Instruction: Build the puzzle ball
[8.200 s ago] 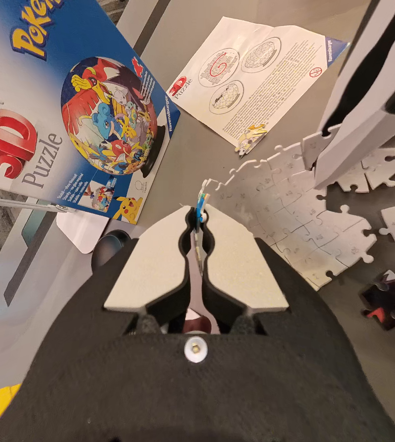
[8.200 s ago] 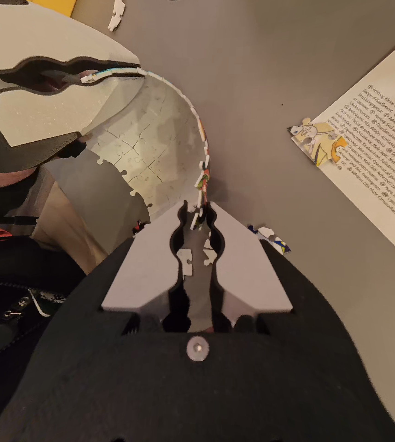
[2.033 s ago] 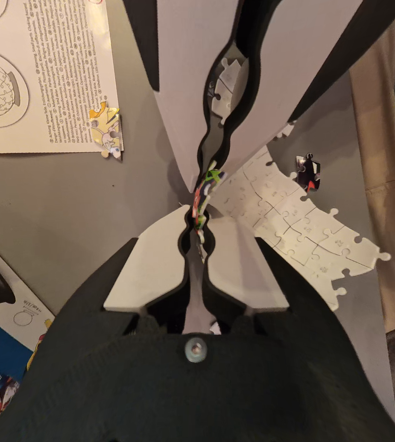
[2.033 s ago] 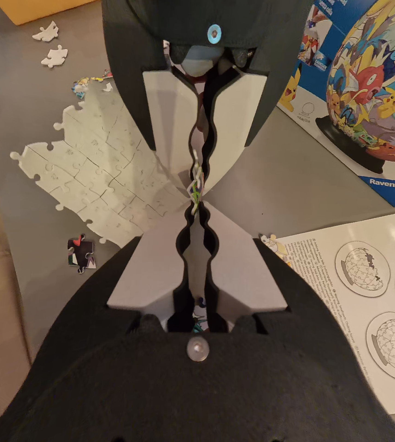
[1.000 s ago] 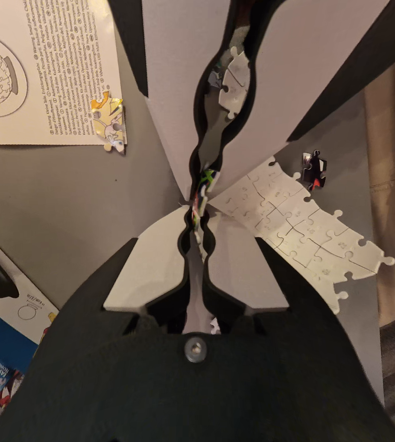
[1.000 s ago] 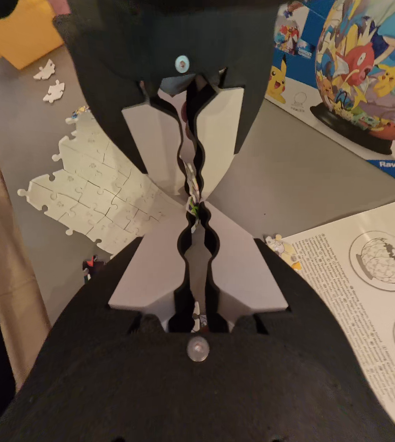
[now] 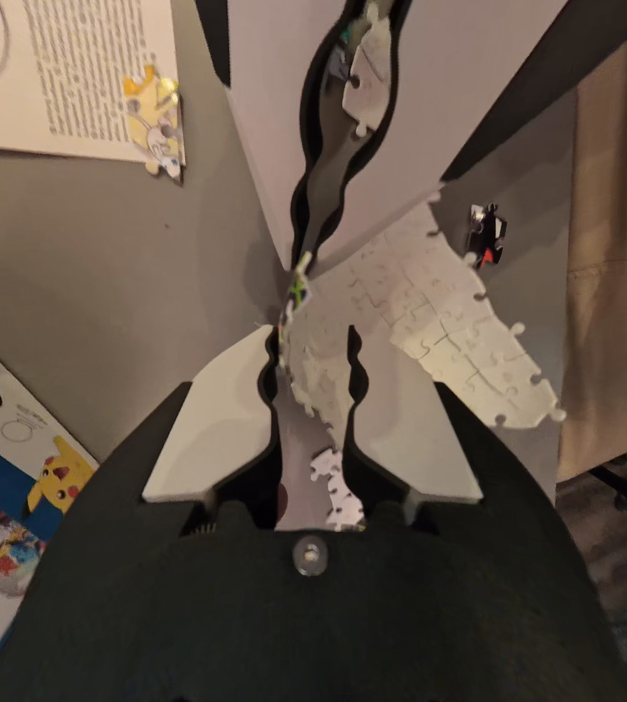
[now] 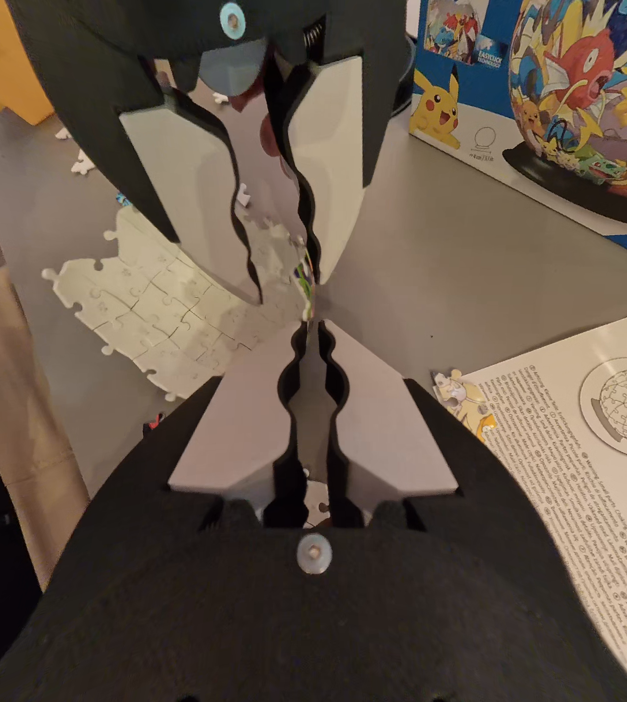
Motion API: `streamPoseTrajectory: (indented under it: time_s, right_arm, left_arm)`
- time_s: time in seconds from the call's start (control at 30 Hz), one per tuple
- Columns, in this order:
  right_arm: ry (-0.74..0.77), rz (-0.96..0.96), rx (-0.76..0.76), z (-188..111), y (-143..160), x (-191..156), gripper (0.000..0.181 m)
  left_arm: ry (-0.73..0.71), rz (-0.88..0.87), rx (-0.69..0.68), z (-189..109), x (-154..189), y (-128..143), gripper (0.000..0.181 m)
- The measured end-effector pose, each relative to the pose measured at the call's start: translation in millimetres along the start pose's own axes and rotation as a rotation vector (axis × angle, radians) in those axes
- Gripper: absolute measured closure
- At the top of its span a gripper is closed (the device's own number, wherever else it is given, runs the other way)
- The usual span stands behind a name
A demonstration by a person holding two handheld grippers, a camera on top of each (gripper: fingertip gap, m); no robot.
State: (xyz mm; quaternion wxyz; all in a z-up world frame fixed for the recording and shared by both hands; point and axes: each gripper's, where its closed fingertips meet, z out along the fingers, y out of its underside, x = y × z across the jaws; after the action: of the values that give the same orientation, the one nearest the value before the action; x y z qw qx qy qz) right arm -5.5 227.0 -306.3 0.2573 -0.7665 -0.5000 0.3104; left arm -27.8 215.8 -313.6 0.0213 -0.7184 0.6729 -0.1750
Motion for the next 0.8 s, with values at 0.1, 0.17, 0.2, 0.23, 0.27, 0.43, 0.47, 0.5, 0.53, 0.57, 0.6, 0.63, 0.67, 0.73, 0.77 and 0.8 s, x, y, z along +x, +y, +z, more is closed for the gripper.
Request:
streamPoseTrajectory:
  time_s: [0.1, 0.17, 0.2, 0.23, 0.27, 0.43, 0.47, 0.5, 0.53, 0.57, 0.6, 0.63, 0.67, 0.73, 0.77, 0.8]
  right_arm:
    - [0.004, -0.01, -0.007, 1.7, 1.5, -0.9, 0.179]
    - [0.001, -0.01, -0.006, 1.3, 1.1, -1.0, 0.179]
    - [0.002, -0.009, -0.003, 1.0, 0.7, -0.9, 0.179]
    - [0.0, -0.01, 0.0, 0.8, 0.2, -1.5, 0.179]
    - [-0.002, -0.011, 0.0, 0.9, -0.1, -2.1, 0.179]
    - [0.002, -0.017, -0.007, 2.4, 1.5, -3.1, 0.179]
    - [-0.002, -0.015, -0.004, 2.2, 1.2, -3.5, 0.179]
    - [-0.006, -0.014, -0.002, 2.0, 1.0, -4.3, 0.179]
    - [-0.003, -0.016, -0.006, 2.1, 1.6, -3.8, 0.179]
    - [-0.001, -0.017, -0.005, 1.9, 1.8, -3.4, 0.179]
    - [-0.006, -0.015, 0.0, 1.4, 1.2, -3.8, 0.179]
    - [-0.011, -0.014, 0.005, 0.6, 0.6, -4.2, 0.179]
    - [-0.011, -0.013, 0.009, -0.4, 0.2, -4.0, 0.178]
    - [-0.007, -0.007, 0.009, -2.5, 0.2, -2.2, 0.172]
    - [-0.01, -0.003, 0.009, -3.6, 0.4, -2.0, 0.169]
    - [-0.013, 0.0, 0.008, -5.0, 1.0, -1.8, 0.167]
  left_arm:
    - [-0.023, -0.026, -0.069, 2.5, -3.3, 16.8, 0.148]
    - [-0.017, -0.047, -0.083, 5.0, -3.4, 22.5, 0.149]
    - [-0.018, -0.062, -0.084, 6.5, -4.0, 23.7, 0.15]
    - [-0.011, -0.077, -0.094, 8.0, -3.5, 25.8, 0.151]
    - [-0.003, -0.08, -0.098, 9.6, -2.7, 27.2, 0.153]
    - [0.015, -0.118, -0.093, 15.7, -4.9, 28.2, 0.166]
    - [0.019, -0.13, -0.096, 15.8, -5.7, 28.8, 0.171]
    - [0.033, -0.132, -0.093, 15.6, -4.3, 28.5, 0.172]
    - [0.037, -0.13, -0.091, 15.4, -4.1, 28.2, 0.172]
    - [0.037, -0.135, -0.091, 14.9, -4.2, 28.0, 0.173]
    - [0.043, -0.146, -0.091, 14.3, -3.7, 27.5, 0.174]
    - [0.05, -0.16, -0.085, 13.6, -3.0, 26.5, 0.175]
    - [0.053, -0.173, -0.08, 12.6, -2.8, 25.5, 0.175]
    - [0.054, -0.206, -0.072, 10.7, -2.3, 24.6, 0.176]
    - [0.053, -0.22, -0.067, 9.6, -1.2, 23.6, 0.177]
    - [0.046, -0.234, -0.061, 8.8, -0.4, 22.4, 0.177]
